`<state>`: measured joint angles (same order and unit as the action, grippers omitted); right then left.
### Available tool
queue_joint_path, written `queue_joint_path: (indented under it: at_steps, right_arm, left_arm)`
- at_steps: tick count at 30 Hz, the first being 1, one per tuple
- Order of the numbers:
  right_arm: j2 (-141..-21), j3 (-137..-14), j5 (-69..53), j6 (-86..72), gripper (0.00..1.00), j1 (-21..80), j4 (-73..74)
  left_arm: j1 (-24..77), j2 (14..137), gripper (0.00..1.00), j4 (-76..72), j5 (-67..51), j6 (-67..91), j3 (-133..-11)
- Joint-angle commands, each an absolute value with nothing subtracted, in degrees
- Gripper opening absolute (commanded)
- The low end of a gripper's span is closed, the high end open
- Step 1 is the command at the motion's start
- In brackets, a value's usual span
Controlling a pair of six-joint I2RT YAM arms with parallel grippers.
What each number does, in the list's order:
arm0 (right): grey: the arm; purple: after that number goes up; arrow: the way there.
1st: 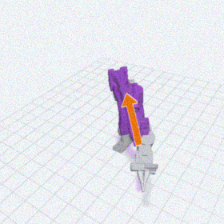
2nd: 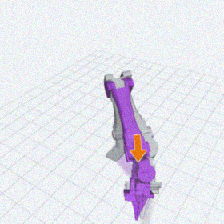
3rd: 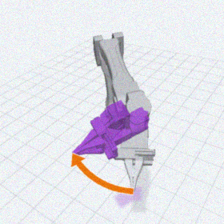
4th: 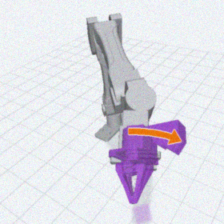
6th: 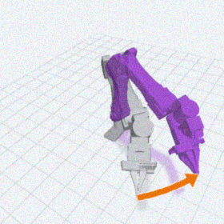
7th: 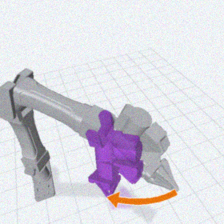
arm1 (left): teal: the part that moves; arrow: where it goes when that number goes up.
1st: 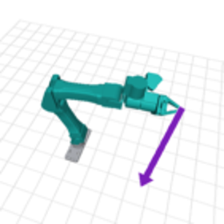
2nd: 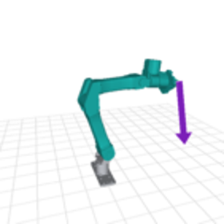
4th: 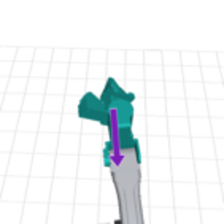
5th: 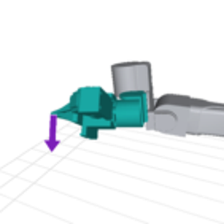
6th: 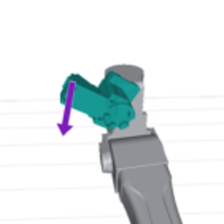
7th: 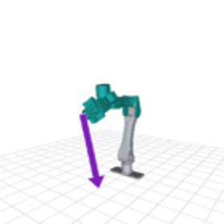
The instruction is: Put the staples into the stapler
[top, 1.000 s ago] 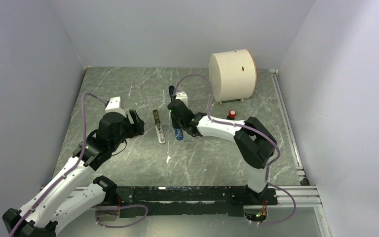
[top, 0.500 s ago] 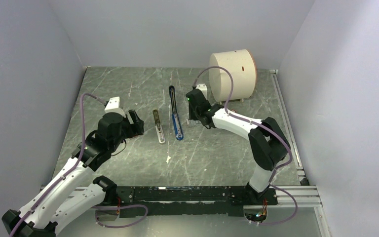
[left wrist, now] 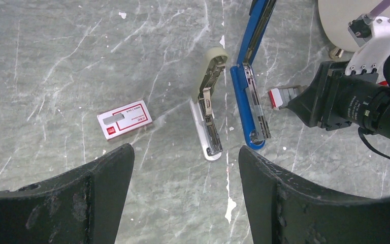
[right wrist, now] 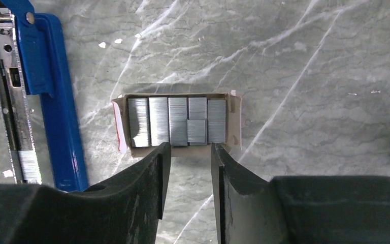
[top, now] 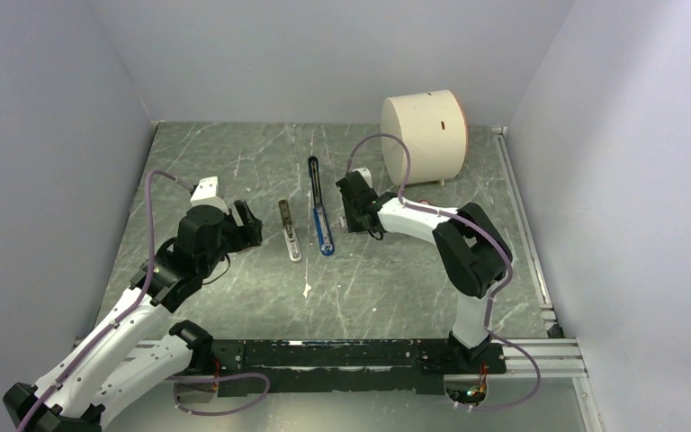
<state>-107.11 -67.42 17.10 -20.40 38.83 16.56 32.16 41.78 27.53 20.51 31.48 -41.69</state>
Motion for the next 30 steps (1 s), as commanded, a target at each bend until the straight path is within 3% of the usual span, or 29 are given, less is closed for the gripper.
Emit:
queue_joint_path:
  at_steps: [1,8,13,22,30]
  right_arm:
    - [-107.6,-68.6,17.6,-19.7,0.39,38.2,16.3]
    - [-107.9,-68.7,18.1,-19.1,0.38,37.8,15.5]
    - [-108.8,-69.4,17.7,-18.5,0.27,37.6,14.9]
    - [-110.4,-70.1,17.7,-18.2,0.38,37.3,14.2]
    - [-111.4,-69.3,15.4,-17.9,0.30,36.3,12.8]
  left_arm:
    - [32.0,41.2,0.80,28.2,21.9,31.4,-42.5]
    - [31.9,41.4,0.80,27.8,21.9,31.4,-42.4]
    - [32.0,41.4,0.80,27.8,21.9,31.5,-42.3]
    - [32.0,41.6,0.80,27.9,22.0,31.5,-42.4]
    - [31.9,41.7,0.80,27.9,22.1,31.4,-42.4]
